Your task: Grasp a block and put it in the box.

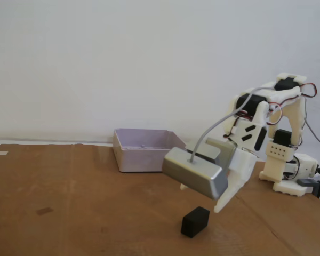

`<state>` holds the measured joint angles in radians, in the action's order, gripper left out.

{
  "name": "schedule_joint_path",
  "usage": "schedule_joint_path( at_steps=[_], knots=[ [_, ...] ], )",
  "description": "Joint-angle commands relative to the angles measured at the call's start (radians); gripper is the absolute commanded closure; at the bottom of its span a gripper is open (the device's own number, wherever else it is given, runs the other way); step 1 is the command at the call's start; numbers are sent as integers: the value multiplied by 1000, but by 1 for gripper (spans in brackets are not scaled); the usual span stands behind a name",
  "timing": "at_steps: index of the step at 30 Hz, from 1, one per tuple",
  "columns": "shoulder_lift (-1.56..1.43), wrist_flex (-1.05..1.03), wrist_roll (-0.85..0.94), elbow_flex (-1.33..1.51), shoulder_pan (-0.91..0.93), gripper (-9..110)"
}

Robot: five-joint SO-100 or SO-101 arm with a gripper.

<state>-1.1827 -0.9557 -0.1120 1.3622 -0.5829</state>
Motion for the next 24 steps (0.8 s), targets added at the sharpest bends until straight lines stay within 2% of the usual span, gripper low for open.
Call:
schedule_joint_path(
  at_steps=[1,24],
  knots=[
    [-25,43,-14,-77,-3,59],
    [49,114,-23,-74,-11,59]
  ],
)
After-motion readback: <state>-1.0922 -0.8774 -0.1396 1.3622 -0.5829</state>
